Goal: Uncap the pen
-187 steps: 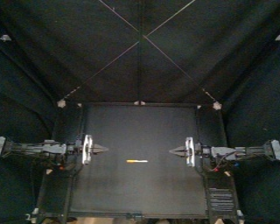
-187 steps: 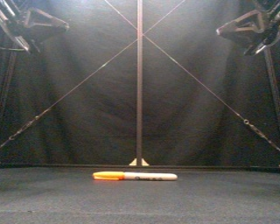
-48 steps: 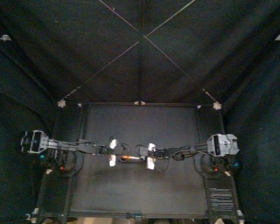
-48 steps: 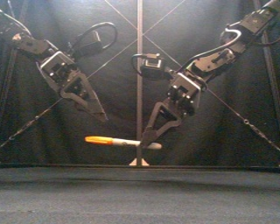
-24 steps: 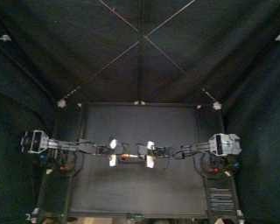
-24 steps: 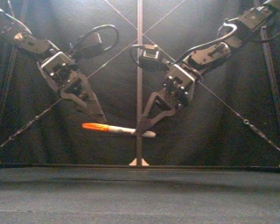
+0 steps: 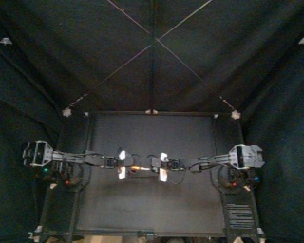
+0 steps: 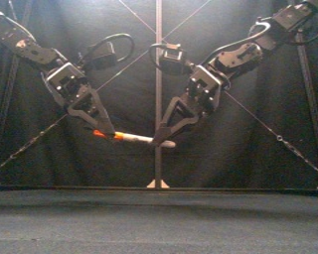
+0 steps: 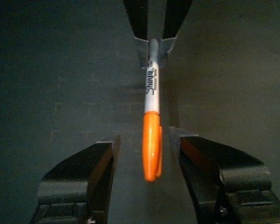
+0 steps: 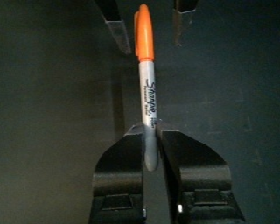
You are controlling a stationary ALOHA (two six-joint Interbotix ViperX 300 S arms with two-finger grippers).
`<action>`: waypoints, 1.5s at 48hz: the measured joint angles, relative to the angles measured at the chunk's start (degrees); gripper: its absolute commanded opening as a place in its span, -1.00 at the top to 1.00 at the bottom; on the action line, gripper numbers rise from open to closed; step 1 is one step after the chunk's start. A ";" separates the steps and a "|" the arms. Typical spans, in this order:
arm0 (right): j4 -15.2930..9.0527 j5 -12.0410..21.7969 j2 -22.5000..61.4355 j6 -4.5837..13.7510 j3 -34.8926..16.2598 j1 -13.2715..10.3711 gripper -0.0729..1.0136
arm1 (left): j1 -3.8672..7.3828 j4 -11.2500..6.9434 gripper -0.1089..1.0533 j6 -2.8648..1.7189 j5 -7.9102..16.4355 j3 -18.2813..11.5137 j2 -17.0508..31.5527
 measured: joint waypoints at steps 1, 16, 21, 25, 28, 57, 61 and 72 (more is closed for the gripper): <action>0.00 0.00 0.00 0.00 0.00 0.00 0.11 | 0.00 0.00 -0.54 0.00 0.00 0.00 0.00; 0.00 -0.09 0.00 -0.26 0.00 -0.35 0.11 | 0.35 0.00 0.02 0.09 0.00 0.53 0.00; -0.09 0.00 0.00 -0.26 -0.09 -0.35 0.11 | 0.44 -0.09 0.13 0.09 0.00 0.53 0.00; -0.09 0.00 -0.26 -0.26 0.09 -0.35 0.11 | 0.44 0.00 0.14 0.09 0.00 0.62 0.00; -0.09 -0.09 -0.62 -0.18 0.44 -0.35 0.11 | 0.53 -0.09 0.14 0.09 0.00 0.70 0.00; 0.79 -0.18 -6.06 0.09 5.01 -1.23 0.12 | 0.88 -0.79 0.14 -0.35 0.35 4.75 -4.39; 0.79 -0.18 -6.50 0.26 5.36 -1.49 0.12 | 0.79 -1.23 0.14 -0.18 0.35 5.45 -5.10; 0.79 -0.18 -7.29 0.18 6.42 -1.85 0.12 | 0.97 -2.11 0.14 -0.26 0.18 7.21 -7.56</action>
